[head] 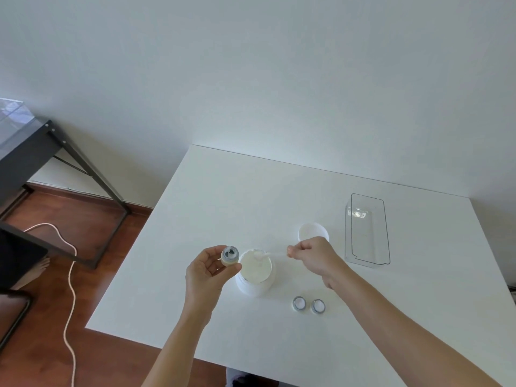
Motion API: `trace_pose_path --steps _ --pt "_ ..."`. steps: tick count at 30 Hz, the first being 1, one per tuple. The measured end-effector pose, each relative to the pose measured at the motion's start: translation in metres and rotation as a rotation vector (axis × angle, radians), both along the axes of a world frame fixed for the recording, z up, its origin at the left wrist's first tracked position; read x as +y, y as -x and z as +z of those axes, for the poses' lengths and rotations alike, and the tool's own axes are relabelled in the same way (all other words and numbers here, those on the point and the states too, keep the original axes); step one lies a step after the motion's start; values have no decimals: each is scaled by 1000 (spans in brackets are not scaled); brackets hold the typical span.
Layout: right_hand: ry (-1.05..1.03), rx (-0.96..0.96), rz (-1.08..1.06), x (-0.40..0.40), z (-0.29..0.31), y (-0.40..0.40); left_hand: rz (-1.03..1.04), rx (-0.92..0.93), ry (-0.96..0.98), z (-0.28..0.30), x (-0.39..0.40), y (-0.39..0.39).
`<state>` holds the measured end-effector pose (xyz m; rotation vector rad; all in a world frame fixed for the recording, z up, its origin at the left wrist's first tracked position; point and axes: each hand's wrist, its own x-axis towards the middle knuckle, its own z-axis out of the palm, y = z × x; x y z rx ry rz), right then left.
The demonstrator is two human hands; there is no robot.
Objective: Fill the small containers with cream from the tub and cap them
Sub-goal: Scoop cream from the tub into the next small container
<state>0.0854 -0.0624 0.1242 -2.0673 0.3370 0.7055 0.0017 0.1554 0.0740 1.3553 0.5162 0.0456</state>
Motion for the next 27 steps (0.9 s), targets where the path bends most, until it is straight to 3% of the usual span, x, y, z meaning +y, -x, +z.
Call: trace_pose_path --steps 4,8,14,23,27 --pt "-107 -48 -24 -2 19 -1 -26 5 15 1 -6 -2" --pt "-91 -216 -10 4 32 5 -64 0 12 4 -12 -3" --pt "86 -662 117 18 43 21 -89 -3 10 9 -19 -4" --pt "431 -1358 510 18 33 35 -89 -16 39 14 -18 -5" --pt "543 -1532 642 10 20 40 -83 -24 65 15 -17 -5"
